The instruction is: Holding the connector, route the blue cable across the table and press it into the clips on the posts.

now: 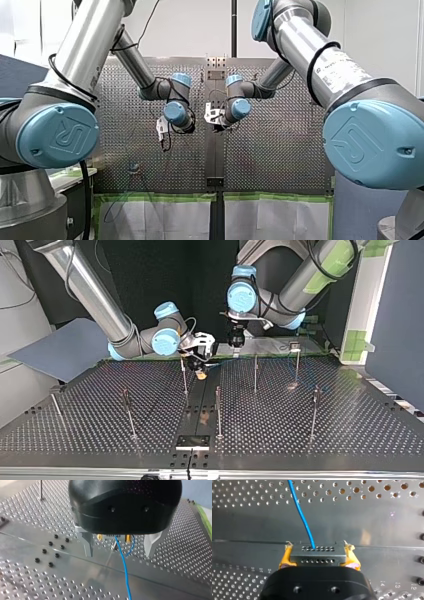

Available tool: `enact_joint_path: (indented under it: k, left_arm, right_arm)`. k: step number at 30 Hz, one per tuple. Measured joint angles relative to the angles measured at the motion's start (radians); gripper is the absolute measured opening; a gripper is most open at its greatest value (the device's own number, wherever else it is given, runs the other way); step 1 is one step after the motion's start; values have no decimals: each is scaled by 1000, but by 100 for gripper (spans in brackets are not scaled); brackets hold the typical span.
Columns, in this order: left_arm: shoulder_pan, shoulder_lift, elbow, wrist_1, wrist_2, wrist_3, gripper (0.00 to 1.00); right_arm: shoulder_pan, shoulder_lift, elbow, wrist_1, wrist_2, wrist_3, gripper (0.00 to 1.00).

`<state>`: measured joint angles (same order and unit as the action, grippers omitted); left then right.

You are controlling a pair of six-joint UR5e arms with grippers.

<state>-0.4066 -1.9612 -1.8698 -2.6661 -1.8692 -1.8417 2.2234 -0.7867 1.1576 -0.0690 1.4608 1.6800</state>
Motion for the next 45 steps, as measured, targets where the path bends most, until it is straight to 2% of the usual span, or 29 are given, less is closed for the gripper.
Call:
enact_joint_path:
  k: [4,12,19,28,37,43,44,45]
  left_arm:
    - [8,-23,11,2,-8,0,100]
    - [20,-32,35,27,17,-8,100]
    - [22,-78,91,-4,55,-21,100]
    - [48,-143,144,-11,42,-23,100]
    - [57,-199,189,-26,60,-21,100]
    - [55,-213,209,-47,28,-13,100]
    - [54,-213,209,-48,21,-11,86]
    - [52,-213,210,-49,11,-10,86]
  right_arm:
    - [-1,0,0,0,1,0,0]
    - [-3,0,0,-2,1,0,0]
    - [-6,0,0,-1,-1,0,0]
    - [-6,0,0,-1,-1,0,0]
    - [-6,0,0,-2,0,1,0]
    - [-7,0,0,-2,-1,0,0]
    - [-7,0,0,-2,-1,0,0]
    - [-7,0,0,-2,-2,0,0]
